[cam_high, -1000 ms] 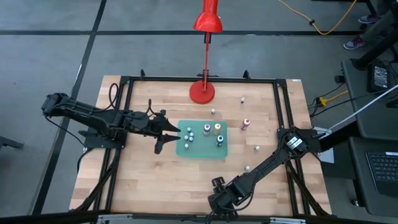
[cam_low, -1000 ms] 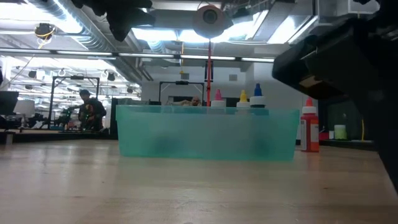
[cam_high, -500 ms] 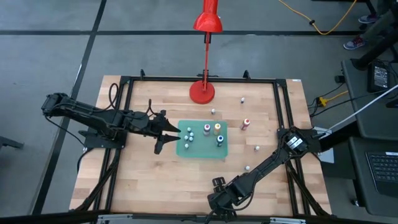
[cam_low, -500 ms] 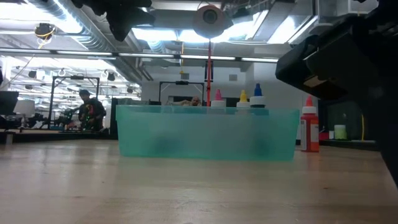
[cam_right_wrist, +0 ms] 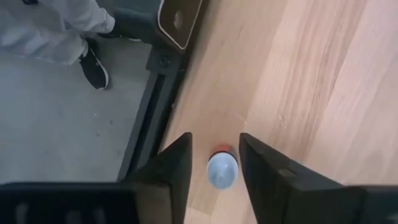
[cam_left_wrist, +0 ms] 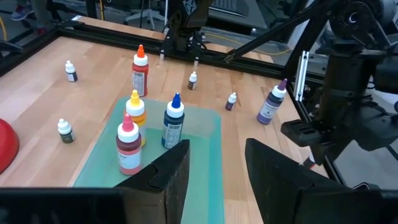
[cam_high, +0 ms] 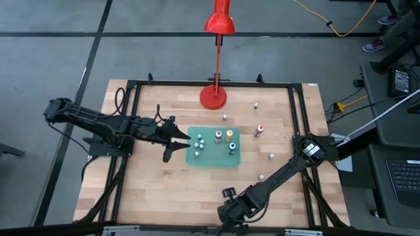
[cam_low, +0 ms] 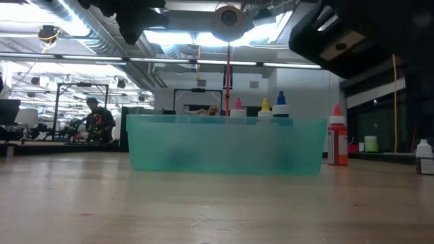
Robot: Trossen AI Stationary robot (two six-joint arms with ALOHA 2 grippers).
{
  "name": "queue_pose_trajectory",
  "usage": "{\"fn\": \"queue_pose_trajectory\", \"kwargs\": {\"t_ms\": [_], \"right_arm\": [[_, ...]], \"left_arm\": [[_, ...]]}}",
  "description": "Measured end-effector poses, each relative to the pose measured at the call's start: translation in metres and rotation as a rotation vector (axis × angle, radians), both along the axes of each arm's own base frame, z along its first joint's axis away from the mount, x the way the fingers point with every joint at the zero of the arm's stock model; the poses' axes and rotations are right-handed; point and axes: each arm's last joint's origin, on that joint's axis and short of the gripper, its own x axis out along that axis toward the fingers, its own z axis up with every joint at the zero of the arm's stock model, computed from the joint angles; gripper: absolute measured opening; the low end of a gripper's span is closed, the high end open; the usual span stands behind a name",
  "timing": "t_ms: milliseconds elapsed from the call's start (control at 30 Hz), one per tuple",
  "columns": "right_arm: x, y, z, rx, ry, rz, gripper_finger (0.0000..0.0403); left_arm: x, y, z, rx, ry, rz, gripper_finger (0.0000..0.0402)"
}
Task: Pick & Place food coloring
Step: Put the small orange food coloring bottle into the green bin
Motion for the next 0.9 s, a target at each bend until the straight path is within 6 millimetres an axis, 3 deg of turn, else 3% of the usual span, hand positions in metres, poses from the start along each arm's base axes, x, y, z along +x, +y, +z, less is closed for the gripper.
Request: {"fn": "queue_pose_trajectory", "kwargs": {"t_ms": [333,667,900], "right_arm": [[-0.0032,-0.0025,-0.0027,-0.027,0.032,0.003,0.0113],[-0.0034,-0.0022,-0.003,-0.014,0.043,0.01,0.0164],[-0.0025,-0.0034,-0.0034,-0.047,0.018,0.004,0.0166]], "left_arm": [[0.0,0.0,0.0,0.0,0.0,0.0,0.015],[0.0,0.0,0.0,0.002,0.0,-0.001,0.0149],[0.0,0.0,0.0,0.002,0.0,0.0,0.0152]]}}
